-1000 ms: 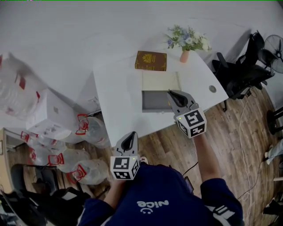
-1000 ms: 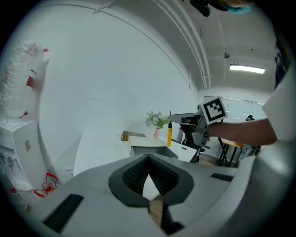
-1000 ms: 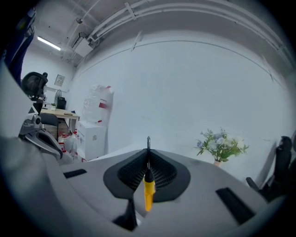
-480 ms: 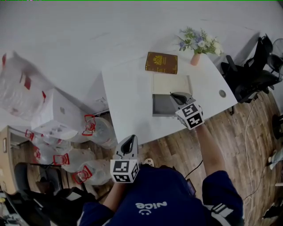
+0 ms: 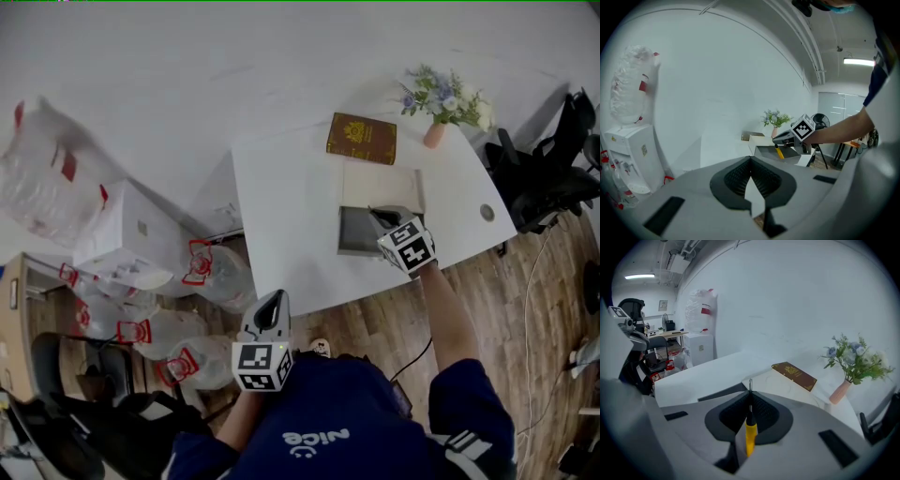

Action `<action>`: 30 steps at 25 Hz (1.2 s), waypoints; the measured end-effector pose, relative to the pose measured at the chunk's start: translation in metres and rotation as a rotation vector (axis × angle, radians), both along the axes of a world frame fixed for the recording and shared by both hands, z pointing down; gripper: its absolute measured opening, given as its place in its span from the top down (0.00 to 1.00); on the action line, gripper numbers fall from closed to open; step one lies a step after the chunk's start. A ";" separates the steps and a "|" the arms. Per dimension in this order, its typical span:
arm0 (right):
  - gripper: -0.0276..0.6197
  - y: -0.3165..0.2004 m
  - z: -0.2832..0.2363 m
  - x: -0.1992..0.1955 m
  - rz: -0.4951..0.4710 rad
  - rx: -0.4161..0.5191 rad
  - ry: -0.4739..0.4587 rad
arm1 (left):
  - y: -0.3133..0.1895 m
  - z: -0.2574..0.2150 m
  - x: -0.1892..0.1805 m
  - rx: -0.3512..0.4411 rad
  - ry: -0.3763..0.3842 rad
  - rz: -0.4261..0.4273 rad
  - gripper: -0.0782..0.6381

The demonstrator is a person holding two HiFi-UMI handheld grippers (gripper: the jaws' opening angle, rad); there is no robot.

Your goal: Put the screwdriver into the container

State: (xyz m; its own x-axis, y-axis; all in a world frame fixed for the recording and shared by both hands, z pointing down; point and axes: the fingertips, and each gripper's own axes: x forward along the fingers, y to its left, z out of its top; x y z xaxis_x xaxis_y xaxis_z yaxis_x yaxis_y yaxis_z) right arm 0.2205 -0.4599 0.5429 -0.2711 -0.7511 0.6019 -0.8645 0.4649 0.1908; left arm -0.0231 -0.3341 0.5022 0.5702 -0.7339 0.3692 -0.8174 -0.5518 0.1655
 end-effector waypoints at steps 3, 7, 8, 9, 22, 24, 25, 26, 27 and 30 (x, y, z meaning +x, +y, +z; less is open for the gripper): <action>0.90 -0.007 0.009 -0.004 -0.042 -0.045 0.015 | -0.003 0.003 0.001 -0.013 -0.002 -0.008 0.87; 0.90 -0.011 0.029 -0.009 -0.082 -0.132 0.034 | -0.004 0.007 0.007 -0.027 0.004 -0.004 0.87; 0.90 -0.011 0.034 -0.011 -0.095 -0.155 0.040 | -0.004 0.009 0.008 -0.032 0.005 -0.004 0.87; 0.90 -0.011 0.040 -0.013 -0.108 -0.176 0.046 | -0.004 0.010 0.010 -0.037 0.005 -0.002 0.87; 0.90 -0.007 0.092 -0.004 -0.083 -0.390 0.055 | -0.001 0.017 0.026 -0.062 -0.009 0.014 0.87; 0.90 -0.005 0.097 -0.003 -0.083 -0.409 0.056 | -0.002 0.018 0.025 -0.062 -0.010 0.006 0.87; 0.90 -0.004 0.100 -0.003 -0.084 -0.417 0.060 | -0.002 0.018 0.025 -0.063 -0.010 0.003 0.87; 0.90 -0.004 0.101 -0.003 -0.084 -0.423 0.065 | -0.002 0.019 0.025 -0.065 -0.009 0.001 0.87; 0.90 -0.004 0.102 -0.004 -0.085 -0.427 0.068 | -0.002 0.019 0.024 -0.067 -0.009 -0.001 0.87; 0.90 -0.005 0.103 -0.004 -0.080 -0.440 0.063 | -0.003 0.020 0.024 -0.071 -0.006 -0.002 0.87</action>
State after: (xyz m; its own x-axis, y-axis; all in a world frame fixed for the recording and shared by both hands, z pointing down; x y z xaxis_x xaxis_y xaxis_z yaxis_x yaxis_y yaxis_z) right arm 0.2163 -0.4651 0.6463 -0.2701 -0.3978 0.8768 -0.8156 0.5785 0.0113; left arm 0.0011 -0.3376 0.5221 0.5658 -0.7072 0.4238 -0.8199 -0.5369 0.1987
